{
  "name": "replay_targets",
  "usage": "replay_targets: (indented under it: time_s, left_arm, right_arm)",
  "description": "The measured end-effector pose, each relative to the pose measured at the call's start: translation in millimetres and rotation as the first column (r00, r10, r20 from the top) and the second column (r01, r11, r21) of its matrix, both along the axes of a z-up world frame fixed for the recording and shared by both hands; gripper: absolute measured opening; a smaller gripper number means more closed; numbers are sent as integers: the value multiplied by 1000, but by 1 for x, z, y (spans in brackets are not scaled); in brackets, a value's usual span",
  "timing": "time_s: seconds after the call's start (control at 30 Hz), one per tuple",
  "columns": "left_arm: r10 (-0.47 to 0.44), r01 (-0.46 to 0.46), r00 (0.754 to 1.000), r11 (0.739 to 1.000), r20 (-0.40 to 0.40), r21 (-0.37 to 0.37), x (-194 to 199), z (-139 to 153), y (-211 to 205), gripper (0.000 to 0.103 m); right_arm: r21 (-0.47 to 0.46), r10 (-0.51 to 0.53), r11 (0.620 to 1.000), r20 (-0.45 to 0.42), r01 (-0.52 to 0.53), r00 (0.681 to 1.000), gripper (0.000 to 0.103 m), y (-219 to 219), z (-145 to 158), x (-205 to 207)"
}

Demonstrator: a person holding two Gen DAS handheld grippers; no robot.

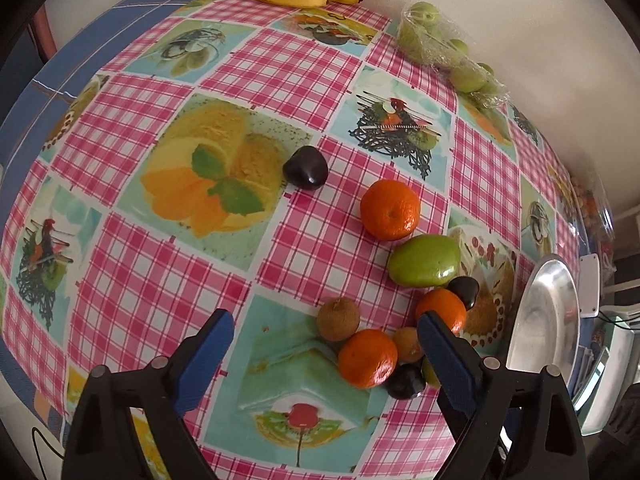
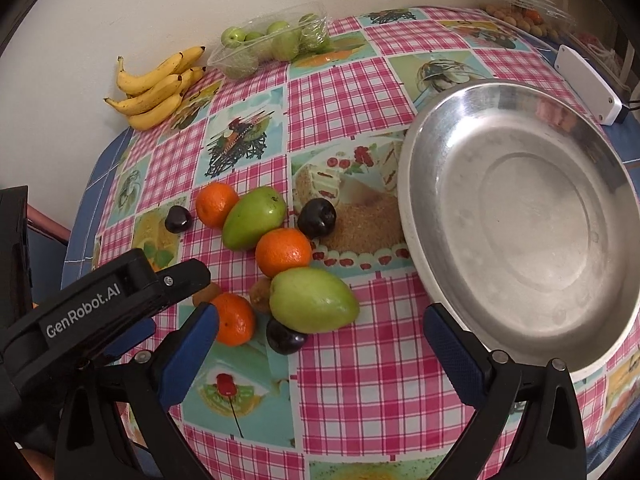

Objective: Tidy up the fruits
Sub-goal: 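Close the right tool on the large green fruit while the left tool grasps a tangerine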

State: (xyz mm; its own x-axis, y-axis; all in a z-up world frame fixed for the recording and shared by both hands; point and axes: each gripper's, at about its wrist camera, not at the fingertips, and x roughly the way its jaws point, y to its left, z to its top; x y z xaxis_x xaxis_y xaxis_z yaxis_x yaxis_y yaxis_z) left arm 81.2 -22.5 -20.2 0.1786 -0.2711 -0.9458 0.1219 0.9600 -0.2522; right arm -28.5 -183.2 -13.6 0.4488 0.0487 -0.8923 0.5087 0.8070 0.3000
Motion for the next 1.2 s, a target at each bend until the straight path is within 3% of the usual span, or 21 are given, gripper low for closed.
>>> replay_targets:
  time_s: [0.33, 0.47, 0.67, 0.83, 1.2]
  left_arm:
    - [8, -8, 1000, 1000, -24, -14, 5, -5, -2, 94]
    - [5, -6, 999, 1000, -51, -20, 2, -9, -3, 90]
    - [1, -3, 998, 999, -66, -37, -1, -10, -3, 88]
    - [-2, -3, 996, 999, -89, -52, -3, -12, -2, 85]
    - [-18, 12, 994, 998, -105, -57, -7, -14, -5, 82]
  right_arm:
    - [40, -26, 999, -31, 28, 999, 90, -4, -15, 12]
    - [58, -45, 997, -47, 48, 998, 86, -6, -20, 11]
    - [77, -65, 995, -48, 69, 997, 74, -10, -24, 8]
    - [123, -55, 991, -27, 58, 998, 57, -7, -24, 8]
    - [103, -65, 992, -54, 70, 996, 57, -7, -21, 2]
